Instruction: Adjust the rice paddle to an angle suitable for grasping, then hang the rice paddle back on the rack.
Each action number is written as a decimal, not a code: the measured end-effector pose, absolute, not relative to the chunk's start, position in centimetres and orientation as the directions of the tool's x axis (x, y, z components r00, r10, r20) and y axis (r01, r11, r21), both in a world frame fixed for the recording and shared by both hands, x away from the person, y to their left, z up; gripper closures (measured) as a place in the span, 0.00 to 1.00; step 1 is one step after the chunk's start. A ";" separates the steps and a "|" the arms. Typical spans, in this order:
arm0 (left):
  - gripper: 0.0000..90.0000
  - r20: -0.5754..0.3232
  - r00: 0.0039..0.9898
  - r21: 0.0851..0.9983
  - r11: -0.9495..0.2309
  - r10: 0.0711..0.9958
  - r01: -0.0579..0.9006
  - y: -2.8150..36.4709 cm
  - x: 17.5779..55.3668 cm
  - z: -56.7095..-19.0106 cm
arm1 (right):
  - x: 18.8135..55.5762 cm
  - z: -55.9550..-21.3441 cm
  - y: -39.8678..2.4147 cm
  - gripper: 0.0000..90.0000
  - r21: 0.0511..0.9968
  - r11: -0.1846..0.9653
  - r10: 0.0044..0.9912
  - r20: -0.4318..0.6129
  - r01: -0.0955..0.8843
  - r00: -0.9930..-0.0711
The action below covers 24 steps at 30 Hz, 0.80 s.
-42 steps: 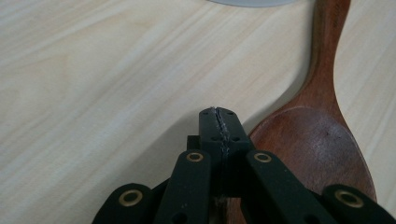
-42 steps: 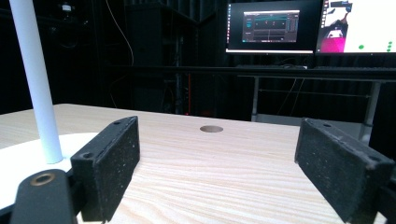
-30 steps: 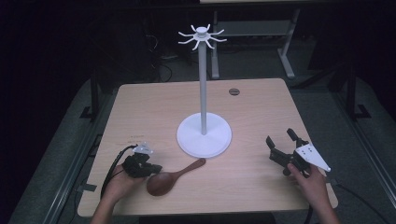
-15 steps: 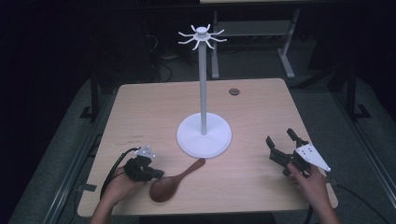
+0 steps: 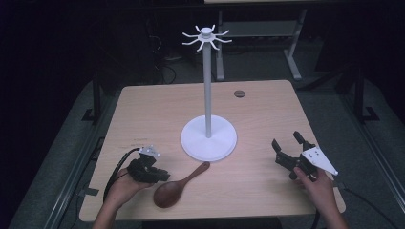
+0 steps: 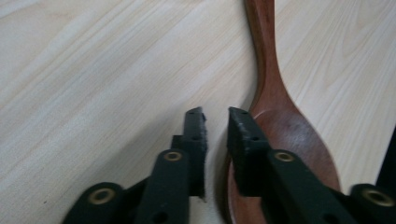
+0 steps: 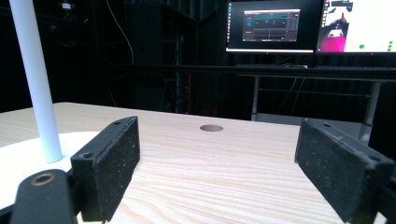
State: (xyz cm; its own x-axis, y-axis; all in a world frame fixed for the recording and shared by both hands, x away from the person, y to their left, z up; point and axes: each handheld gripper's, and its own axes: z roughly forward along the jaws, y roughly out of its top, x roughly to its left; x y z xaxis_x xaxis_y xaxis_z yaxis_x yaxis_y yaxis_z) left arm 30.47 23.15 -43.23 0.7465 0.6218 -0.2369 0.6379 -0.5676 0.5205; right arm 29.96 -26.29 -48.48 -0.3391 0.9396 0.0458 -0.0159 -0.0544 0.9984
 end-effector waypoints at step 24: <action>0.67 -0.189 0.783 0.393 -0.686 0.592 0.613 16.6 31.5 -42.3 | 30.0 -48.5 -26.3 0.15 0.998 -0.056 0.940 0.048 -0.014 -0.338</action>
